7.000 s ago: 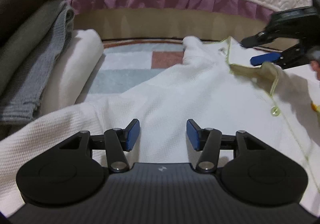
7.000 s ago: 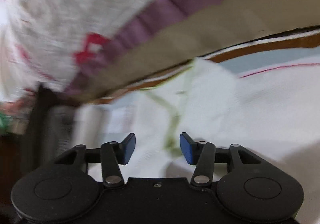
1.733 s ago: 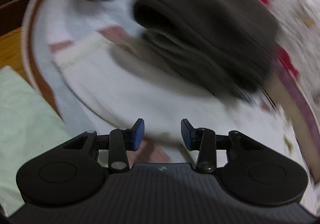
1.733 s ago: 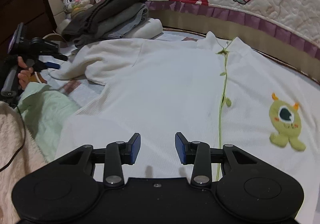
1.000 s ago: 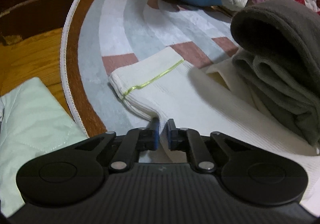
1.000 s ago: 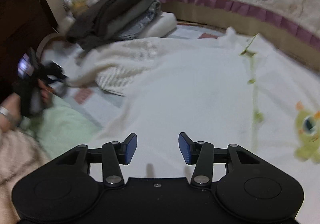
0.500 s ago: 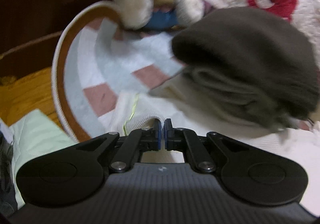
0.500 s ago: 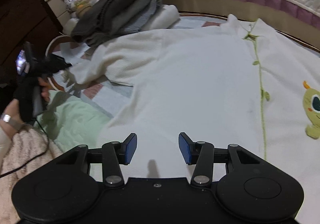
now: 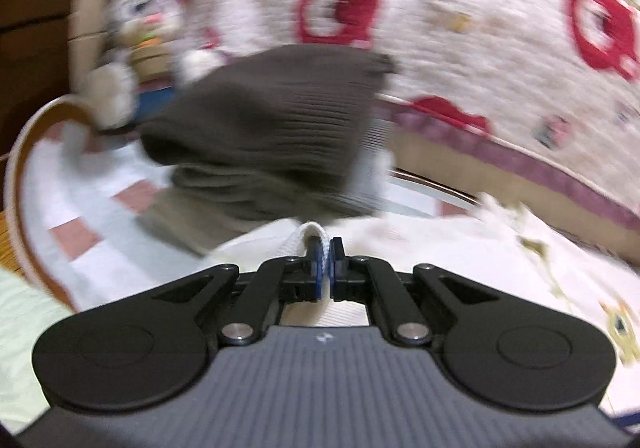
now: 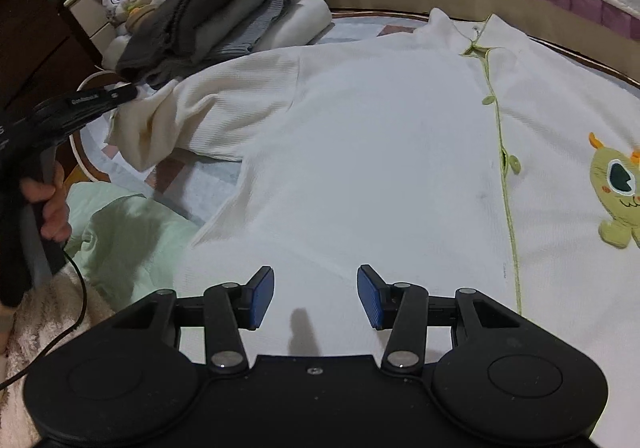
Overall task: Fold clothes
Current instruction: 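Grasp the piped sleeve cuff with the left tool and pull it outward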
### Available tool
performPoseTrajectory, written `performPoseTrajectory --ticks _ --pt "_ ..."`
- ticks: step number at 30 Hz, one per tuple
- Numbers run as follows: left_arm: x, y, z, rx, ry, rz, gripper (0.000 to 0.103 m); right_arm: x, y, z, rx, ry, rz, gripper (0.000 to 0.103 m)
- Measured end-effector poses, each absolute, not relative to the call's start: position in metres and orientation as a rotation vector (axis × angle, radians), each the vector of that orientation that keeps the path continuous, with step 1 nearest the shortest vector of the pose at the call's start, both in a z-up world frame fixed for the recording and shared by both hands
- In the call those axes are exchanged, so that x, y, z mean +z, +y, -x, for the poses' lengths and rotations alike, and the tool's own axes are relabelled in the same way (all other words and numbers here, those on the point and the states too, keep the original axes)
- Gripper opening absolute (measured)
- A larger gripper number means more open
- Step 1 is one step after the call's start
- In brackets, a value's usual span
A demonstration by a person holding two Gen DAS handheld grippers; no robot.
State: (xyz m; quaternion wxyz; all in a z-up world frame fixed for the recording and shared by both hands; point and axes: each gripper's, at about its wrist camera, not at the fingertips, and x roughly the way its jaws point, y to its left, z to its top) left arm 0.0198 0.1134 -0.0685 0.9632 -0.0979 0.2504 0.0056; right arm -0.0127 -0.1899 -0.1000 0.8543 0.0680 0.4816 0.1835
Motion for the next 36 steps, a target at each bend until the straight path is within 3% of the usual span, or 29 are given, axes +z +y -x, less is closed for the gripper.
performPoseTrajectory --ticks 6,18,28,36 --pt "-0.095 0.068 -0.022 -0.183 0.610 0.319 0.002 -0.102 -0.212 0.009 0.283 1.020 -0.203 0.052" --pt "-0.101 0.033 -0.019 -0.267 0.619 0.215 0.002 -0.087 -0.209 0.016 0.289 0.890 -0.103 0.051" --pt "-0.067 -0.005 -0.025 -0.423 0.393 0.083 0.002 -0.090 -0.244 0.015 0.225 0.810 -0.263 0.051" --pt "-0.102 -0.021 -0.064 -0.627 0.712 0.244 0.007 -0.105 -0.260 0.003 0.216 0.870 -0.251 0.051"
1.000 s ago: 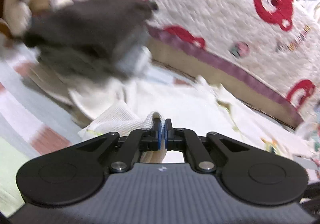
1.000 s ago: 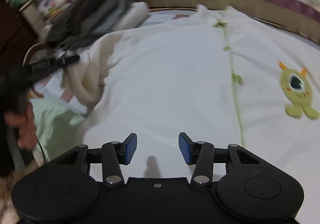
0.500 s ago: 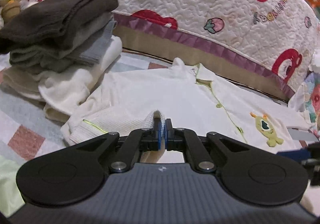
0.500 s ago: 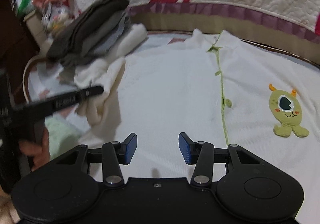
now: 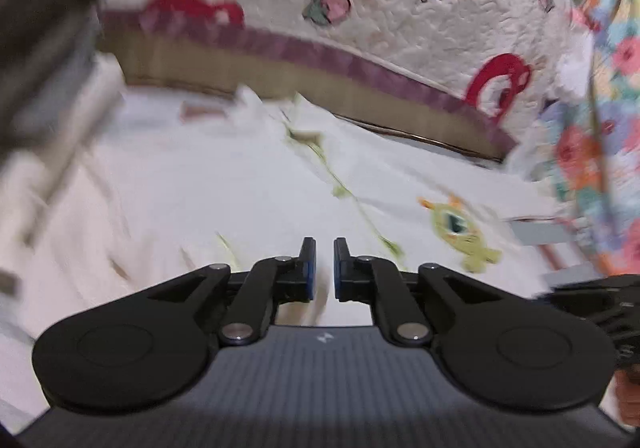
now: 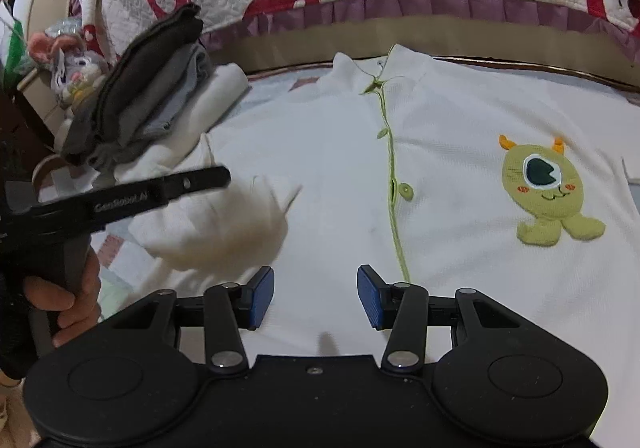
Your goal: Fold clothes
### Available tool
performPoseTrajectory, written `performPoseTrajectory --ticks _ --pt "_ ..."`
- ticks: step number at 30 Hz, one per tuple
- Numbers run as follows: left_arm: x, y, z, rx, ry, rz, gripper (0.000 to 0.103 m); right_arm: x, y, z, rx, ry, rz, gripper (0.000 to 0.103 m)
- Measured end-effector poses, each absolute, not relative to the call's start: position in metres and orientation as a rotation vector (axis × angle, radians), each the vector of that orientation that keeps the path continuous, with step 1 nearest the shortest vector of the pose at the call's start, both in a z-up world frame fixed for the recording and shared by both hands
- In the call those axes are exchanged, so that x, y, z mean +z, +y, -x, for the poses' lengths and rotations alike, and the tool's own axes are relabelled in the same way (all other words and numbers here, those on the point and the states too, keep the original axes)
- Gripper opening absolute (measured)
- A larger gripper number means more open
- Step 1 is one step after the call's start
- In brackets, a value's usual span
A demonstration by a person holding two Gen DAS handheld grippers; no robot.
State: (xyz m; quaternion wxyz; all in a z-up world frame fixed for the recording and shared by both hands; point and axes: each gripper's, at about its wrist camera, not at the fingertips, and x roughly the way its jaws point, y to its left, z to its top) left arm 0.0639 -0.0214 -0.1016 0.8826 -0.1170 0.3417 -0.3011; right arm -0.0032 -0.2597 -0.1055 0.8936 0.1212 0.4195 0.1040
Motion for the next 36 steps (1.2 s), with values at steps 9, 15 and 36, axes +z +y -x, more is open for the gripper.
performPoseTrajectory --ticks 9,15,36 --pt "-0.101 0.027 -0.075 -0.516 0.772 -0.026 0.028 -0.096 -0.219 -0.015 0.466 0.943 -0.053 0.051" --pt "-0.132 0.054 -0.114 -0.394 0.887 0.094 0.027 -0.097 -0.181 -0.040 0.570 0.928 0.227 0.054" --pt "-0.160 0.074 -0.132 -0.383 0.821 0.193 0.030 -0.133 -0.157 -0.100 0.508 0.983 0.271 0.010"
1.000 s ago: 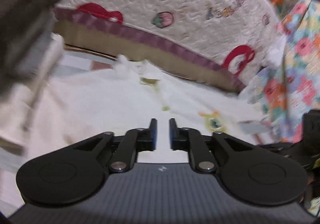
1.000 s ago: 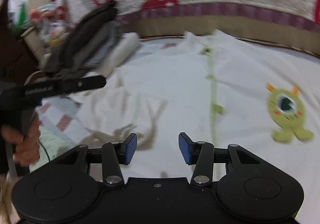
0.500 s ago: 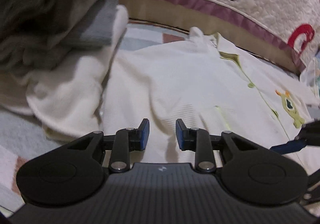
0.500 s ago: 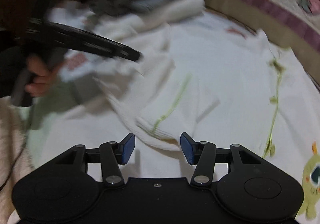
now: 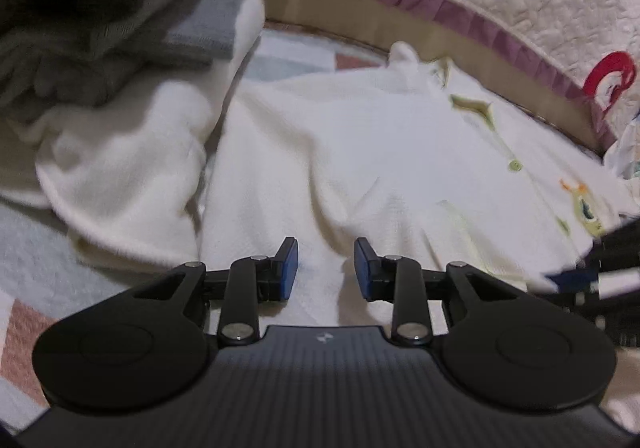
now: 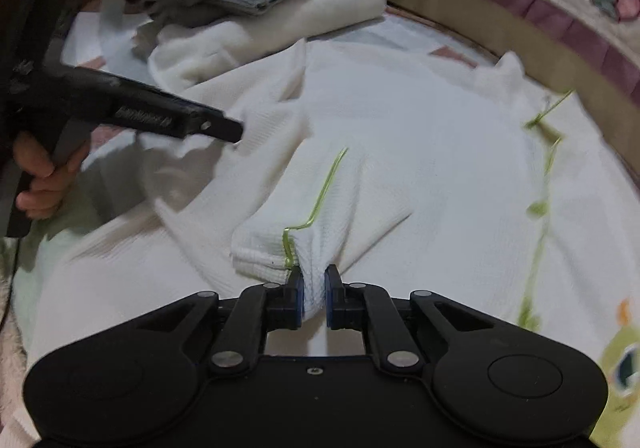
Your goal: Fold clothes
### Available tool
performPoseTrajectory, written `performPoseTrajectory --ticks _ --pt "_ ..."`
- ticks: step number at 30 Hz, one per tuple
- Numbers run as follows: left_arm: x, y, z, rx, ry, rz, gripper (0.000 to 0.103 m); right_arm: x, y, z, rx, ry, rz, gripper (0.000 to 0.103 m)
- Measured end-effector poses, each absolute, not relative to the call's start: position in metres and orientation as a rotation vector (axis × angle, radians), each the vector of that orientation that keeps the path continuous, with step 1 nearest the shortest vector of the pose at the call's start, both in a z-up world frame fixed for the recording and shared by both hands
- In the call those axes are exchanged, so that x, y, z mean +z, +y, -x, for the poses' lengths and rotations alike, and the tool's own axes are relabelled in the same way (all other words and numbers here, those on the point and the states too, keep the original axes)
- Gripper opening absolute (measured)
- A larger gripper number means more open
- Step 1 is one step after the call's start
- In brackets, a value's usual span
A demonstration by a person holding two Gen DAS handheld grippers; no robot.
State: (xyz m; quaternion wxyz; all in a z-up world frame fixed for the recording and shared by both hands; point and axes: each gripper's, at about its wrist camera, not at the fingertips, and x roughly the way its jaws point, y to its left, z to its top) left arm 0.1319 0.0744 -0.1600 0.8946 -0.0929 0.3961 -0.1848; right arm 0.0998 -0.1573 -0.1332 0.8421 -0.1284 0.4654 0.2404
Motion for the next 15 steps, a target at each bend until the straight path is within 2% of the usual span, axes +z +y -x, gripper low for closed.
performPoseTrajectory --ticks 2,3,4,9,12,15 --pt "-0.153 0.085 -0.131 -0.428 0.776 0.303 0.033 -0.102 -0.160 -0.113 0.490 0.918 0.315 0.010" --pt "-0.149 0.090 -0.132 -0.459 0.757 0.357 0.044 -0.081 -0.163 -0.120 0.473 0.867 0.338 0.010" --pt "-0.146 0.094 -0.132 -0.489 0.737 0.411 0.049 -0.057 -0.168 -0.128 0.452 0.806 0.350 0.010" --pt "-0.131 0.088 -0.122 -0.506 0.651 0.356 0.050 0.027 -0.236 -0.145 0.246 0.592 0.219 0.010" --pt "-0.133 0.069 -0.118 -0.500 0.677 0.279 0.055 0.017 -0.290 -0.148 0.137 0.571 0.047 0.010" --pt "-0.144 0.054 -0.129 -0.438 0.801 0.346 0.057 -0.030 -0.335 -0.158 0.065 0.662 -0.164 0.011"
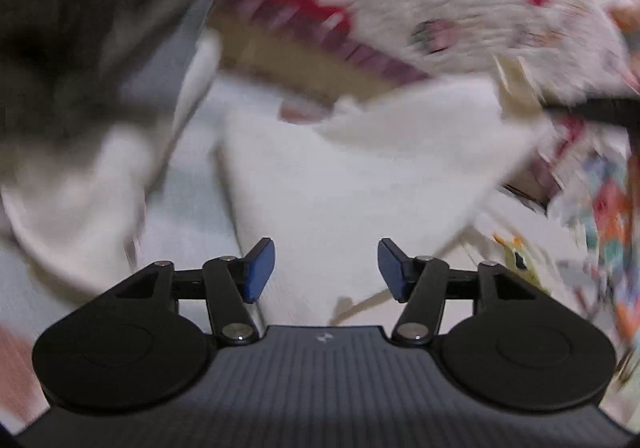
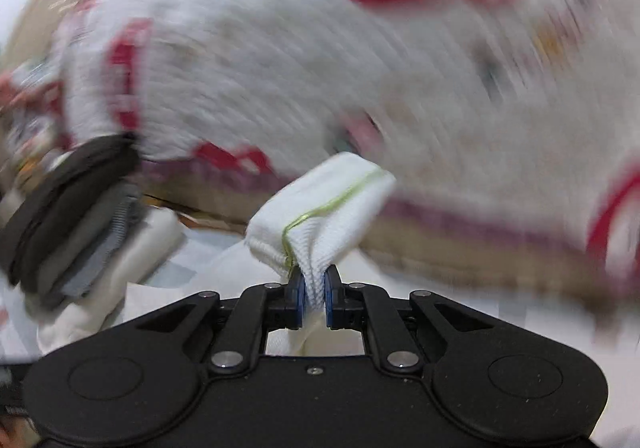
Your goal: Fold clothes
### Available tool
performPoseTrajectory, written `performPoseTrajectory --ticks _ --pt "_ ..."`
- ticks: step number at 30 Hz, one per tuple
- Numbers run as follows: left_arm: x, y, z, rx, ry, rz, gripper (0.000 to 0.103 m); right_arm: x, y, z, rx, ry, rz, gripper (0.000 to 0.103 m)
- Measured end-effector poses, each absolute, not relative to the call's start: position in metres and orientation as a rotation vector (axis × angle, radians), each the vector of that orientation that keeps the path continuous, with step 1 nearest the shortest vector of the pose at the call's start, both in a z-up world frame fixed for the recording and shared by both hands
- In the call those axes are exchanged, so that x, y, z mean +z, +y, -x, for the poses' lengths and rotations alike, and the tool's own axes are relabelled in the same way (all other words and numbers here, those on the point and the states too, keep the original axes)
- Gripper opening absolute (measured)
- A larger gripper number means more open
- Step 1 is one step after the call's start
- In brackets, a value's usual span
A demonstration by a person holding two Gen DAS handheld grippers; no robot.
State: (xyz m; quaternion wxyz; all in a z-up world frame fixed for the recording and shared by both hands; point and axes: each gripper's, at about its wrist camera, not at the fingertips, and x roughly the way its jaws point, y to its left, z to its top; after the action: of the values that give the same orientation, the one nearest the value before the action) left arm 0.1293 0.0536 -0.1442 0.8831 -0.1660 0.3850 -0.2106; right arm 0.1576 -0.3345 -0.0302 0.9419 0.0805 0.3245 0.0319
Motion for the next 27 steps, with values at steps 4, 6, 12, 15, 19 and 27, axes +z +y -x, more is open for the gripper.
performPoseTrajectory --ticks 4,6,12,15,19,27 --pt "-0.145 0.016 -0.129 -0.438 0.790 0.100 0.057 -0.085 -0.360 -0.171 0.027 0.790 -0.303 0.011" --pt "-0.144 0.001 -0.126 -0.451 0.785 -0.019 0.058 -0.095 -0.363 -0.174 0.014 0.806 -0.301 0.011" --pt "-0.147 -0.008 -0.125 -0.320 0.780 -0.239 0.058 -0.068 -0.364 -0.164 0.063 0.674 -0.337 0.011" --pt "-0.146 0.009 -0.137 -0.322 0.871 -0.118 0.057 -0.064 -0.367 -0.142 0.082 0.586 -0.280 0.013" --pt "-0.147 0.029 -0.142 -0.234 0.940 -0.026 0.057 -0.107 -0.389 -0.140 -0.052 0.748 -0.266 0.021" --pt "-0.125 0.048 -0.153 -0.266 0.837 0.134 0.057 -0.141 -0.433 -0.134 -0.232 0.915 -0.371 0.049"
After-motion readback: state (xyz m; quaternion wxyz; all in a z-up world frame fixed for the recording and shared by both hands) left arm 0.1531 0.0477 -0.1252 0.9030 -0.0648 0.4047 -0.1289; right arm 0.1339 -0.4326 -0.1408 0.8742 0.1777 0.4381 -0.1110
